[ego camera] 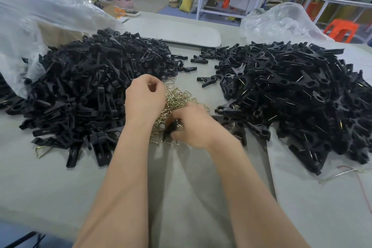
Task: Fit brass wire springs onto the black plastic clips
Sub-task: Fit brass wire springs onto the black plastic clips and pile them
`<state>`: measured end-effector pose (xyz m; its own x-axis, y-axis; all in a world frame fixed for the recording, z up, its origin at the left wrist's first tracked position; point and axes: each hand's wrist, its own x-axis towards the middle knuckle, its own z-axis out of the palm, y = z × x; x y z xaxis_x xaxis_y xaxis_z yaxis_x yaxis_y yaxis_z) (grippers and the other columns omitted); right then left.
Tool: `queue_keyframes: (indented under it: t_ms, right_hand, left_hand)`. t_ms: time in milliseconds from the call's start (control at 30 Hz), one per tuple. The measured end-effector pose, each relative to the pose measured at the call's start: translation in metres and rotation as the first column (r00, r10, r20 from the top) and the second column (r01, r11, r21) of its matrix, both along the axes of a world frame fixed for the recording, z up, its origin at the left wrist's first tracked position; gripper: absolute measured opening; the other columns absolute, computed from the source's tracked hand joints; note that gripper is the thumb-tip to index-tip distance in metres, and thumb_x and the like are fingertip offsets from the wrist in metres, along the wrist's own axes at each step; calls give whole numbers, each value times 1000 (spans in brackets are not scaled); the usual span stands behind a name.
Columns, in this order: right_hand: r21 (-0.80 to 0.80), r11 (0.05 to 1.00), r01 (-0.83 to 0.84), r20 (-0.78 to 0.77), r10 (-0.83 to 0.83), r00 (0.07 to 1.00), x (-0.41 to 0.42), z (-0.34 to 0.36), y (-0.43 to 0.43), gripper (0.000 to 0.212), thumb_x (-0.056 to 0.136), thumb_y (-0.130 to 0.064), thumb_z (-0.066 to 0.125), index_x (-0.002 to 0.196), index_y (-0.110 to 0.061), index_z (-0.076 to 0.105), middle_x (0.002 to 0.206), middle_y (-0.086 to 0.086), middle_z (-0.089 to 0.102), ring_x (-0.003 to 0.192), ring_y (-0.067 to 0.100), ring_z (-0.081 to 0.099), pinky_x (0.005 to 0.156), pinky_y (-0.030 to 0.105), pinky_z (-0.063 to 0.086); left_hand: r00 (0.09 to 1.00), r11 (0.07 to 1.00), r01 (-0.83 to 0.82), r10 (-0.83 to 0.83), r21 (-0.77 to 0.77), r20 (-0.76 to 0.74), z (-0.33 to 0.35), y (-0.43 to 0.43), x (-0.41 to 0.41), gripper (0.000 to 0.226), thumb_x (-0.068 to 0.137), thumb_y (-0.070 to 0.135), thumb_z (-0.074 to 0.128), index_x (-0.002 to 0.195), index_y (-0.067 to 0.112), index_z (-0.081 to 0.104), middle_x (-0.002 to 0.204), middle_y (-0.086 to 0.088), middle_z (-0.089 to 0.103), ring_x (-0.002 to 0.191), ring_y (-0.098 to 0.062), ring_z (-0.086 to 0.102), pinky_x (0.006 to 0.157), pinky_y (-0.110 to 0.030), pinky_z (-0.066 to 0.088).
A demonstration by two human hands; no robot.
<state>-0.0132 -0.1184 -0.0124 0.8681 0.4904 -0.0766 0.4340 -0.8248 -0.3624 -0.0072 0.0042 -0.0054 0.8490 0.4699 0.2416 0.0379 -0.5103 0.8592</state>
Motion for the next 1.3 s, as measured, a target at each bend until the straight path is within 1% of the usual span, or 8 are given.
queue_keyframes:
  t_ms: [100,300,533,633,733,833,1033,1300]
  right_hand:
    - [283,956,81,88,-110,990,4,-2,-3,22,84,-30,69,106,-28,69,92,-1,55,93,16,52,84,17,40]
    - [840,439,318,-233,-237,943,13,9,-29,20,95,-32,55,82,-22,65,58,-6,57,47,0,49,48,14,40]
    - [817,409,406,-383,-141,913,15,6,-17,42,98,-39,46,70,-16,66,56,-4,60,47,6,49,48,19,42]
    - [761,567,314,-145,-324,935,12,-1,-2,29,94,-40,53,93,-15,67,77,-3,65,69,12,60,70,31,50]
    - [276,959,-65,184,14,983,1,-17,28,48,86,-31,64,132,-23,53,139,2,49,133,22,37,112,41,25]
    - [-47,959,-280,160,284,945,-15,-33,57,69,85,-36,62,146,-39,30,159,-4,13,145,20,-8,116,52,-10]
    - [174,985,-10,383,-58,922,-5,-28,42,31,89,-25,52,119,-25,59,118,1,55,122,23,43,113,42,11]
    - [590,759,274,124,-421,899,12,-15,7,39,94,-38,55,125,-15,55,110,1,58,102,16,52,80,20,32]
  left_hand:
    - [995,989,68,-57,-131,87,-1,-3,2,11,89,24,57,81,28,63,78,12,64,76,-7,59,73,-22,45]
    - [802,729,589,-580,-349,141,-3,-20,0,17,96,31,54,93,41,68,99,19,71,98,1,63,89,-26,51]
    - [881,697,461,-434,-549,189,-2,-21,1,3,90,17,63,92,18,64,92,-1,66,91,-15,60,91,-37,46]
    - [937,782,301,-138,-546,320,5,-16,3,10,89,14,65,92,22,60,94,3,65,87,-5,60,85,-26,47]
    - [826,838,139,196,-527,528,15,-7,-2,15,90,13,62,90,25,53,88,10,57,77,6,55,79,-17,44]
    - [750,880,65,268,-471,605,17,-4,-5,13,91,15,58,96,24,50,90,11,54,78,8,53,78,-15,42]
    - [831,853,102,209,-511,515,12,-9,1,17,93,12,57,108,21,55,96,10,60,86,4,57,81,-14,44]
    - [972,736,129,39,-665,231,-4,-13,10,8,90,16,63,94,21,58,88,4,60,82,-8,57,76,-20,47]
